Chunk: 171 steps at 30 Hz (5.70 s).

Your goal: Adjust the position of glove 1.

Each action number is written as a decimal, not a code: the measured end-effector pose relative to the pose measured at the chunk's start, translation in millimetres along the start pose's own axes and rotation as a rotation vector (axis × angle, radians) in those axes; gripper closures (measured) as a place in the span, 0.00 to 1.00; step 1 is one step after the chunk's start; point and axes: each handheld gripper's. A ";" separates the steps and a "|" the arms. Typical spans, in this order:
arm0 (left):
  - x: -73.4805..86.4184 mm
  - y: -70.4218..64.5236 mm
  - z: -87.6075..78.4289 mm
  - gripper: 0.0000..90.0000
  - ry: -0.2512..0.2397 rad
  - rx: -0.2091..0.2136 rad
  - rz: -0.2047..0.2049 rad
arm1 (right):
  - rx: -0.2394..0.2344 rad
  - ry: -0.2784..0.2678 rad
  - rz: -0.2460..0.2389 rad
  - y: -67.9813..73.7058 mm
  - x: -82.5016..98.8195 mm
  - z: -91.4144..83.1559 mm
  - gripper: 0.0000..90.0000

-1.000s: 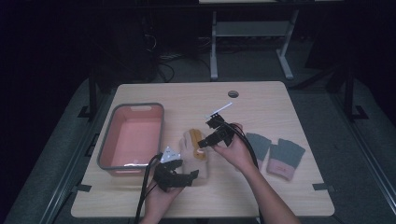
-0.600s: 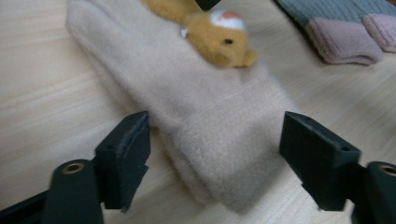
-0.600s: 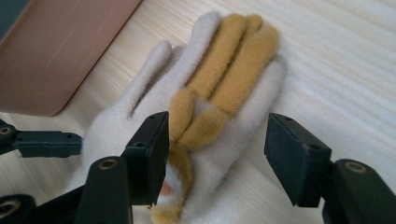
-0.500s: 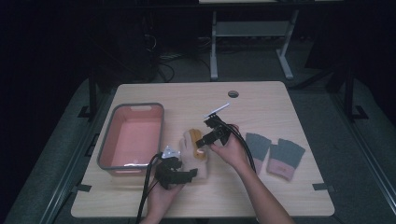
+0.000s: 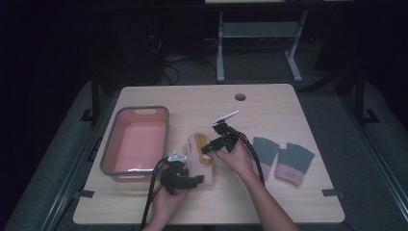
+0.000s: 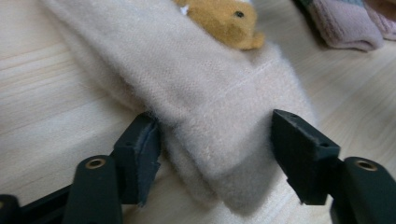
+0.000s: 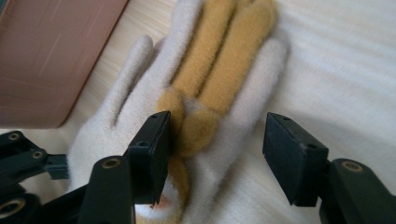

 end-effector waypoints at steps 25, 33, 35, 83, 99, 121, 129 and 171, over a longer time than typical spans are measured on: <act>-4.4 4.8 -0.6 0.62 0.027 0.060 -0.005 | -0.193 0.015 0.159 -15.4 8.3 14.7 0.79; -4.6 9.4 -1.8 0.73 0.005 0.107 -0.062 | -0.188 0.003 0.119 -10.8 9.3 13.4 0.90; -4.6 8.6 -2.3 0.74 0.003 0.118 -0.067 | -0.195 -0.001 0.113 -11.5 9.9 11.4 0.91; -5.2 14.0 6.0 0.73 0.041 0.188 -0.124 | -0.199 -0.007 0.072 -5.2 59.0 -6.0 0.72; -14.9 9.8 4.1 0.75 0.021 0.219 -0.151 | -0.245 -0.053 0.051 -6.8 57.5 -21.5 0.89; -56.9 0.7 -28.1 0.75 -0.032 0.257 -0.052 | -0.260 -0.152 0.033 10.9 39.6 -71.6 0.89; -66.9 3.0 -37.2 0.75 -0.048 0.265 -0.047 | -0.266 -0.163 0.027 17.7 30.1 -79.8 0.89; -129.8 33.8 -110.1 0.75 -0.119 0.281 0.004 | -0.302 -0.224 -0.043 73.3 -45.3 -112.6 0.89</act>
Point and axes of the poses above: each handheld gripper's, and its own axes: z roughly forward along the jaws, x roughly out of its underside, y roughly to its left, and after that the axes turned 2 degrees about -y, right-handed
